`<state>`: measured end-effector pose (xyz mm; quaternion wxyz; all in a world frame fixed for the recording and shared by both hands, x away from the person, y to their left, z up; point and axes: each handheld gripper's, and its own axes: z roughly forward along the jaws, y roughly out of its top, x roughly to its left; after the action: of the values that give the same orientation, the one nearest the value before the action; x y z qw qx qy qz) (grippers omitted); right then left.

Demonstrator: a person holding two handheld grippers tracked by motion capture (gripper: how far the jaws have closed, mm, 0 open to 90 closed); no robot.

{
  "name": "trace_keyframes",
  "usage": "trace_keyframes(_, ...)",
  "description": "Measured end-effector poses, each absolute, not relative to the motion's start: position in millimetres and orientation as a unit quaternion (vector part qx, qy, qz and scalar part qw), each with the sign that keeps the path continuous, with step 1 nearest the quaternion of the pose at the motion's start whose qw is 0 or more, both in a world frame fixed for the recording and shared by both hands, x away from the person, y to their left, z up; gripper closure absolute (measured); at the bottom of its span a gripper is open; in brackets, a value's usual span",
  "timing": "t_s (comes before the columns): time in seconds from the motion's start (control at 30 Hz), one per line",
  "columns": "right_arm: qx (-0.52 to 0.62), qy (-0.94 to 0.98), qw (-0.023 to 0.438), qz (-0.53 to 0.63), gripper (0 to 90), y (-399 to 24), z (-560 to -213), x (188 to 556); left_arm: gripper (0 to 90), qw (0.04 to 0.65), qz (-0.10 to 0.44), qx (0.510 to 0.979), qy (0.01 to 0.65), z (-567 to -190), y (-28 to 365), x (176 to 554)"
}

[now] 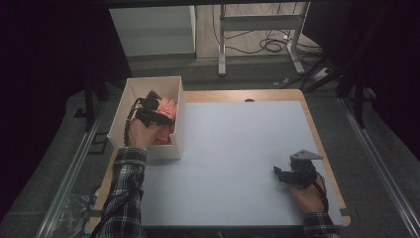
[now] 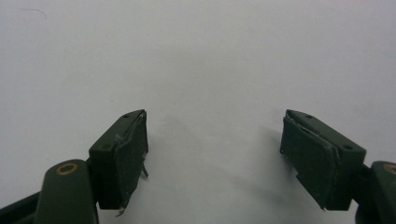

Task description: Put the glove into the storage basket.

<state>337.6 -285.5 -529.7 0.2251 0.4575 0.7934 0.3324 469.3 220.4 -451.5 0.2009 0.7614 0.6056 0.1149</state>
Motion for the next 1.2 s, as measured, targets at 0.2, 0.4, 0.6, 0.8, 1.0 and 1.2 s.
trace_keyframes(0.2, 0.457, 0.794, 0.225, 0.332, 23.6, -286, -530, 338, 34.1, 0.222, 0.115, 0.749, 0.614, -450, 223, 471)
trace_keyframes(0.4, 0.458, 0.793, 0.225, 0.333, 23.5, -285, -530, 338, 29.7, 0.234, 0.122, 0.742, 0.616, -454, 222, 480)
trace_keyframes(0.6, 0.458, 0.793, 0.225, 0.333, 23.5, -286, -530, 338, 16.0, 0.252, 0.123, 0.741, 0.610, -442, 222, 472)
trace_keyframes(0.8, 0.458, 0.793, 0.225, 0.332, 23.6, -285, -530, 338, 9.8, 0.270, 0.136, 0.742, 0.598, -424, 220, 457)
trace_keyframes(1.0, 0.457, 0.794, 0.226, 0.332, 23.5, -285, -530, 338, 6.4, 0.295, 0.147, 0.742, 0.584, -415, 221, 435)
trace_keyframes(1.2, 0.457, 0.794, 0.226, 0.332, 23.5, -285, -530, 338, 2.5, 0.317, 0.159, 0.738, 0.573, -409, 225, 406)
